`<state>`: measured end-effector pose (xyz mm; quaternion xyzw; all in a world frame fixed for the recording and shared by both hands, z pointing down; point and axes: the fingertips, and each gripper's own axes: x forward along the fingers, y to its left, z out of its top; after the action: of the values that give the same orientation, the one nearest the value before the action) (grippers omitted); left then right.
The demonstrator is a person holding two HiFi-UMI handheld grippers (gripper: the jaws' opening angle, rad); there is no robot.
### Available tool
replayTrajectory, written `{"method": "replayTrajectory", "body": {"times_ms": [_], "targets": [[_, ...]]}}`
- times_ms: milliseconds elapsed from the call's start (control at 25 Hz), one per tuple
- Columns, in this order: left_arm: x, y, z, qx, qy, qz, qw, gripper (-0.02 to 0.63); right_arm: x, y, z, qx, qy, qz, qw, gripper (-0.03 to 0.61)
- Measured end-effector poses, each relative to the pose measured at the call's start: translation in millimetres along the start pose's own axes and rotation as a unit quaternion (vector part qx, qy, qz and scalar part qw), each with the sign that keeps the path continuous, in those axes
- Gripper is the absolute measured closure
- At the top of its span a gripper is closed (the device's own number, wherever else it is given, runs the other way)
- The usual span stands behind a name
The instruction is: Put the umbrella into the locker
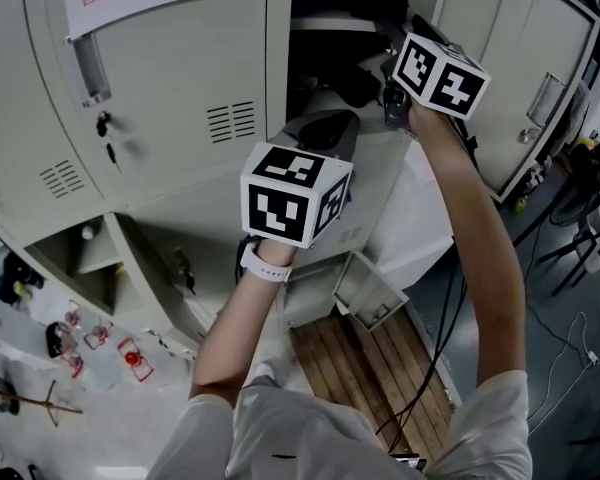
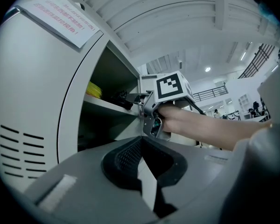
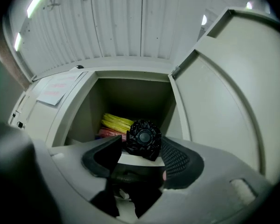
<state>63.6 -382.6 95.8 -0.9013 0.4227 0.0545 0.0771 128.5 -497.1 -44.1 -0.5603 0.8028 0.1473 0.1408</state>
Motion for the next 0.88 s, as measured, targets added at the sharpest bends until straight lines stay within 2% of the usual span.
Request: {"method": "replayTrajectory", "body": {"times_ms": [240,520,880], "targets": [[-9.5,-17.7,-18.0,-0.013,0.009,-0.003,0.9999,0.595,-47.3,6.2,-7.1,0.025,-0.006,0.02,0.999,0.327],[-23.9,-34.1,-36.7,-0.017,0.018,-0.008,0.9997,0.595,-107.2,13.1,-23.9,0.024,-0.014,0.032,0.999,0.327],[-50.9,-44.4,-41.7,-0.003,0.005,0.003,1.0,0.595,-191.8,45.9,-25.3,-0.045,-0.053,0.056,0.996,0.327]]}}
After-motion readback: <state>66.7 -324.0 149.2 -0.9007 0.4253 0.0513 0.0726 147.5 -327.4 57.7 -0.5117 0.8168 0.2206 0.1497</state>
